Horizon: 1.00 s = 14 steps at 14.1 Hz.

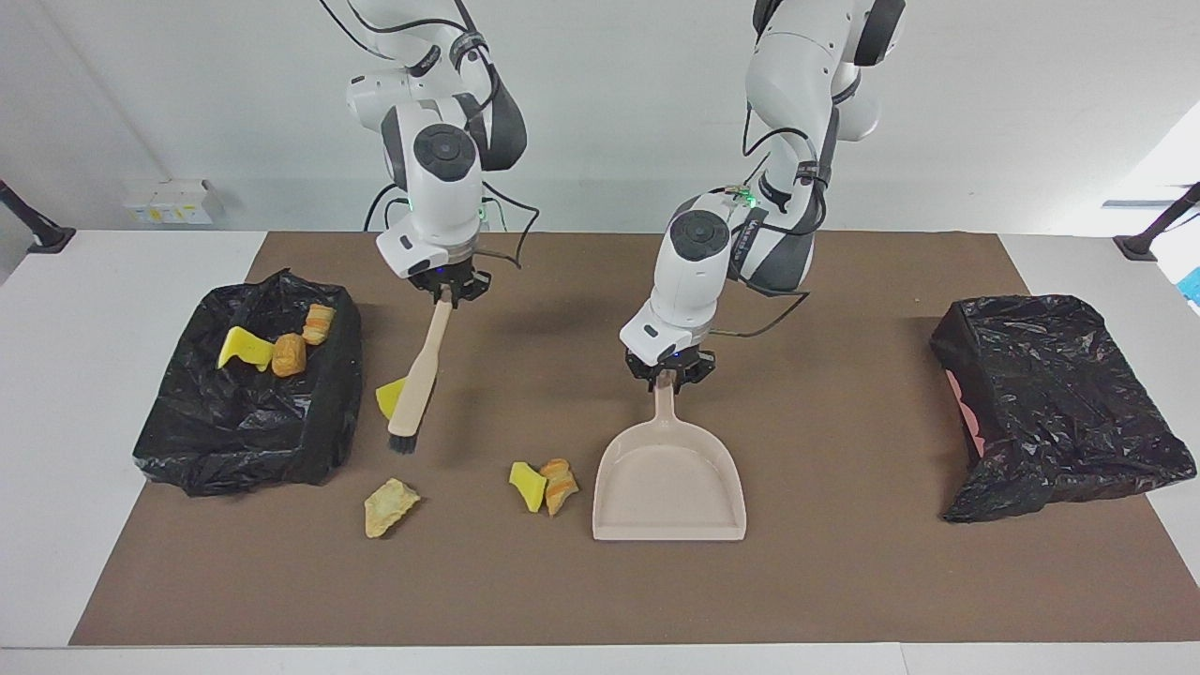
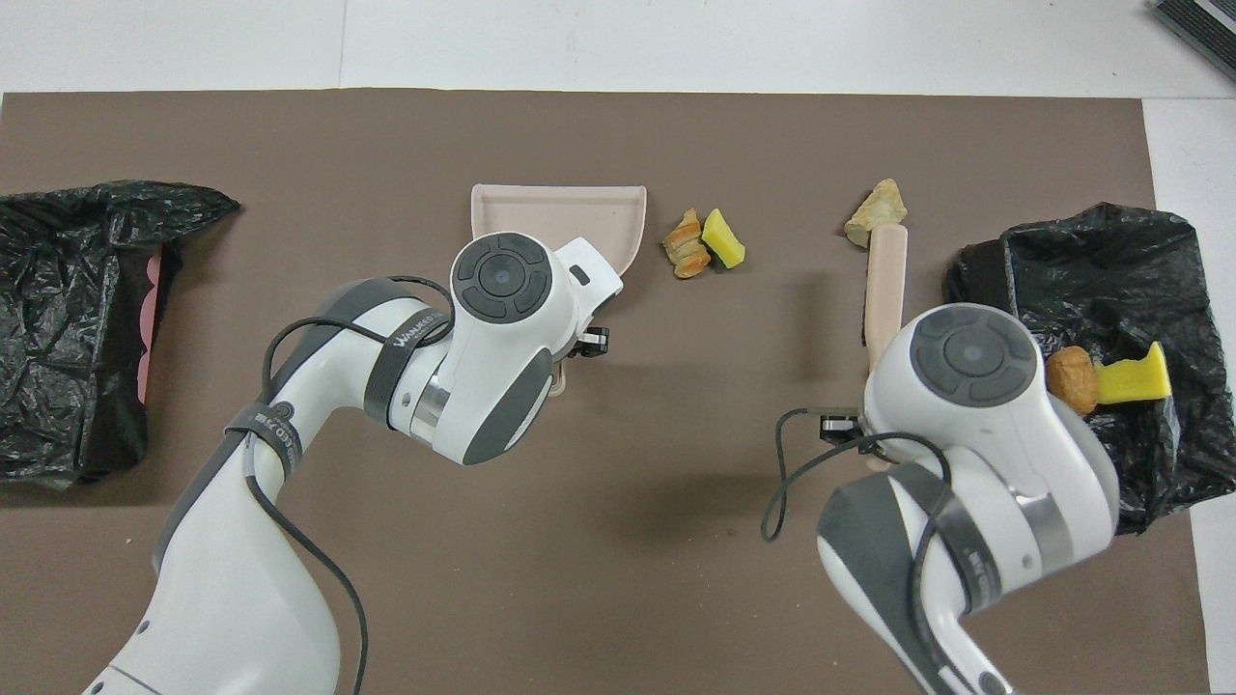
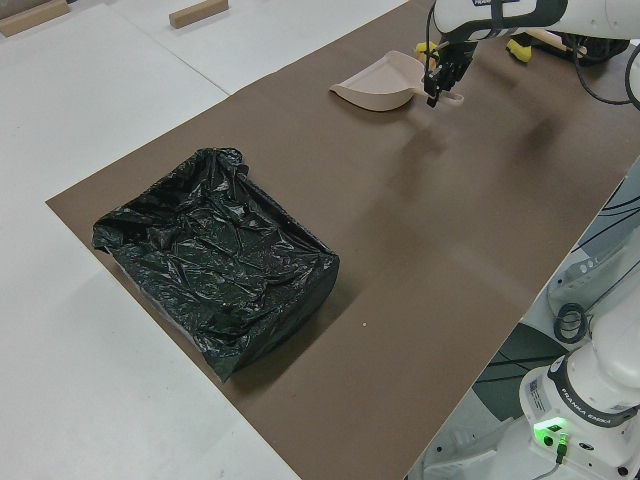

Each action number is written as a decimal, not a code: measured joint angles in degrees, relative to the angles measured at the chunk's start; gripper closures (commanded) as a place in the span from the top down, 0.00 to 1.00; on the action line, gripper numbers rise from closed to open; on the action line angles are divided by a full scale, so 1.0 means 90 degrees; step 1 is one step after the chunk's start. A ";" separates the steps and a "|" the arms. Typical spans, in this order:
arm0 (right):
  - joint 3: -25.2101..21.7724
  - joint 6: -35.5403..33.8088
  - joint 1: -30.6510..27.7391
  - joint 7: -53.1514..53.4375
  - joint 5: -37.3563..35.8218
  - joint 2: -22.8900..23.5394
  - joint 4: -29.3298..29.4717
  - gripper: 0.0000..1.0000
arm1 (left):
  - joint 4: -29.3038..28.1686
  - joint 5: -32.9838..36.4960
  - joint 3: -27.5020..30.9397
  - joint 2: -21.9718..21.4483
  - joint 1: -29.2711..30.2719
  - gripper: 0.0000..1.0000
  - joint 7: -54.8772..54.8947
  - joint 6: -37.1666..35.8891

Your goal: Sweep and dump trash in bin

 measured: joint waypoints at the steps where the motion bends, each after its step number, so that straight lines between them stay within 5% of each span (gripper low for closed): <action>1: -0.0002 -0.0014 -0.0081 -0.0139 -0.0090 0.0287 0.0346 0.00 | 0.0006 0.0000 0.0002 0.0000 0.0000 0.04 -0.0001 0.0018; 7: -0.0015 -0.0027 -0.0672 -0.1371 -0.0992 0.1698 0.1807 0.00 | 0.0110 0.0008 0.0080 -0.0006 0.0024 0.00 0.0178 0.0036; 14: -0.0016 -0.0065 -0.0867 -0.1521 -0.1231 0.2249 0.1961 0.00 | 0.0149 0.0008 0.0144 -0.0502 0.0441 0.00 0.2623 -0.0755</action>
